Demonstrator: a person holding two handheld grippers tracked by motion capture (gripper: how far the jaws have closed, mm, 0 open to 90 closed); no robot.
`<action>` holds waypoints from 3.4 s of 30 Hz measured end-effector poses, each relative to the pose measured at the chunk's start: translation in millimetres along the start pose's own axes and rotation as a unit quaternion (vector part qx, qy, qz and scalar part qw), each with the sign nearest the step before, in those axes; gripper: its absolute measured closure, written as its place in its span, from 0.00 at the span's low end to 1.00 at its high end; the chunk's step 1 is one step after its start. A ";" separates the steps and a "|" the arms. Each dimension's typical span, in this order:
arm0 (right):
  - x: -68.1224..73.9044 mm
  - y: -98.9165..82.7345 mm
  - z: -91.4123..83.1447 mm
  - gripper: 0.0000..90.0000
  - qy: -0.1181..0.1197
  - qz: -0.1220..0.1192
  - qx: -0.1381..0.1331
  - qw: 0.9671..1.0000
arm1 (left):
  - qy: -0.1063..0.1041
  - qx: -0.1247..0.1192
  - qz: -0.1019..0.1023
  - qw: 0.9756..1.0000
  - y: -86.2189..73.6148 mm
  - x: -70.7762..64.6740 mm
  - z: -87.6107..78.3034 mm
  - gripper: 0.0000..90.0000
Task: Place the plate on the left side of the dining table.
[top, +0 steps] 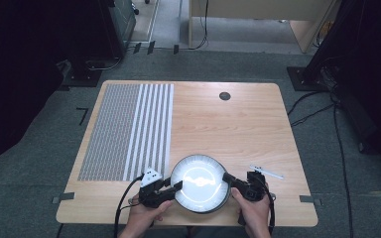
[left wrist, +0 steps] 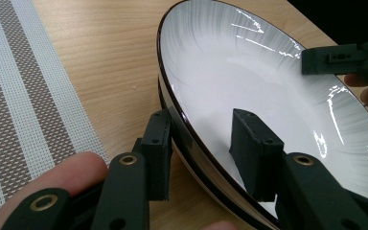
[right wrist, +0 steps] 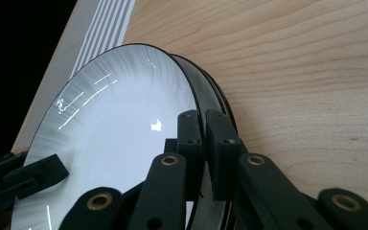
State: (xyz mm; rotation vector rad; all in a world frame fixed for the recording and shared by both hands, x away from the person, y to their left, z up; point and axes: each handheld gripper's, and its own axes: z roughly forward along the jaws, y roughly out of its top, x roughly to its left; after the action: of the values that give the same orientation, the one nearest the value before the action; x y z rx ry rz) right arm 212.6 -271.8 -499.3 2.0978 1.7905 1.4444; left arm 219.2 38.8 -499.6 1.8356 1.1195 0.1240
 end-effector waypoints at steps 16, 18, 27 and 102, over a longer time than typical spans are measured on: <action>5.6 -9.3 10.1 0.91 0.037 -0.006 0.005 0.999 | -0.035 0.006 -0.054 0.998 11.5 19.8 -13.5 0.74; 7.2 -10.8 12.2 0.89 0.032 -0.017 0.007 0.999 | -0.037 0.007 -0.053 0.998 12.0 20.1 -13.6 0.73; 19.1 -15.4 14.7 0.81 -0.005 -0.060 0.014 0.998 | -0.021 0.015 -0.030 0.999 14.2 15.8 -14.6 0.72; 26.6 -2.2 7.3 0.93 0.096 0.101 0.009 0.990 | -0.067 -0.009 -0.161 0.985 31.5 32.6 -35.1 0.88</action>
State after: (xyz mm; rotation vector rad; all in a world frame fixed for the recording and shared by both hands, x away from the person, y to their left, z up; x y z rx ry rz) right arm 213.2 -246.3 -488.5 2.2766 1.6965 1.7397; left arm 240.1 82.0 -468.2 1.5981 1.2959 -0.1740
